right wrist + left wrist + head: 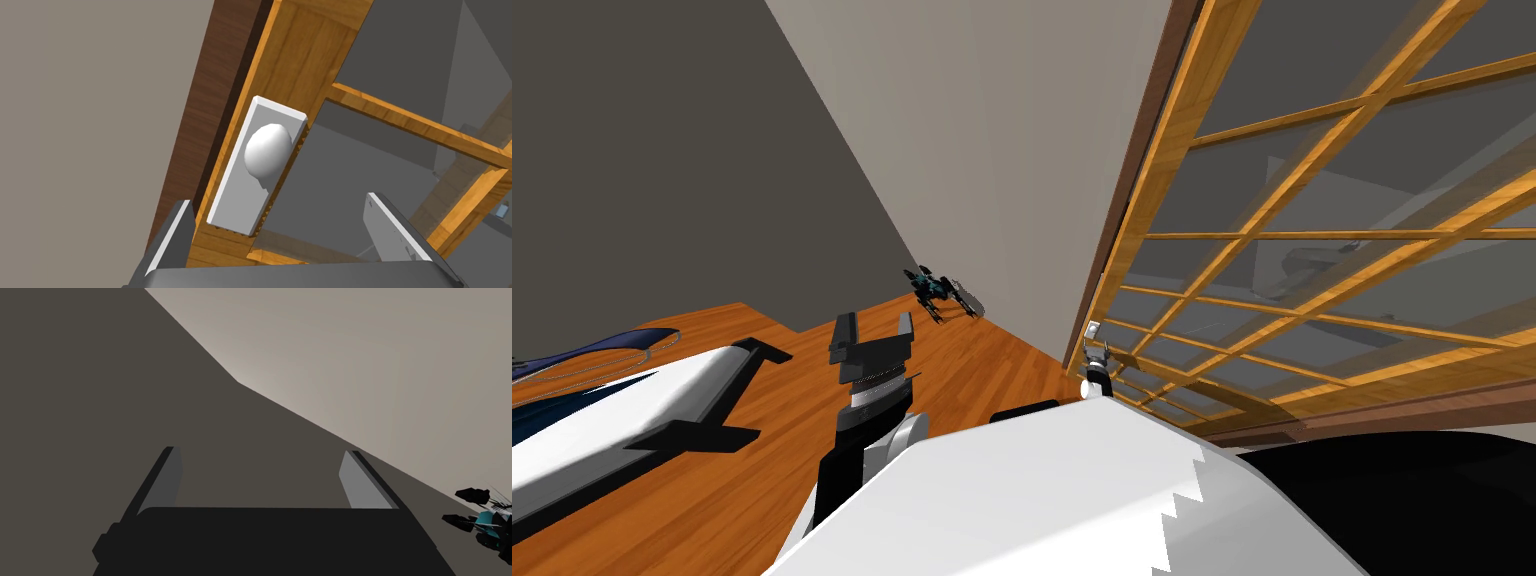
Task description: Pull the door open
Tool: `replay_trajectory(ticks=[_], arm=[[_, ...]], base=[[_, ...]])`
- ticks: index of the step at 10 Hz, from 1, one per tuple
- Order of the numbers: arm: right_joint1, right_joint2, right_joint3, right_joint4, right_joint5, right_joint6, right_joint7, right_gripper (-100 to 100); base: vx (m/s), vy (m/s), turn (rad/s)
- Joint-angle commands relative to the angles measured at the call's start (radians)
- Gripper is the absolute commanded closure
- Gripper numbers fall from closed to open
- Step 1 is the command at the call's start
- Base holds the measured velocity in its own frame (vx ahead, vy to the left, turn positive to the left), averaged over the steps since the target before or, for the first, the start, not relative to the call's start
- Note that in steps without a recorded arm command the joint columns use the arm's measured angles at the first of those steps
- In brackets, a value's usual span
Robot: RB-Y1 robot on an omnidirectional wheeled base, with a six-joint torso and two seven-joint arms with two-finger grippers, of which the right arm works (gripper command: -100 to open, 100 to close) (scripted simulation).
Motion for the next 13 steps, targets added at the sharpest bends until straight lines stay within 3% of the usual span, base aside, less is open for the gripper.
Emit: replay_trajectory(ticks=[1, 9, 12, 13], arm=[[-0.005, 0.006, 0.007, 0.001, -0.026, -0.002, -0.050, -100], [-0.020, 0.027, 0.028, 0.001, -0.104, -0.006, -0.254, -100], [-0.024, 0.033, 0.034, 0.001, -0.126, -0.007, -0.301, -100], [-0.022, 0.032, 0.032, -0.001, -0.121, -0.006, -0.288, -100]], base=[[-0.069, -0.004, 0.069], [-0.055, -0.004, 0.039], [-0.043, -0.002, 0.026], [-0.016, -0.002, 0.005]])
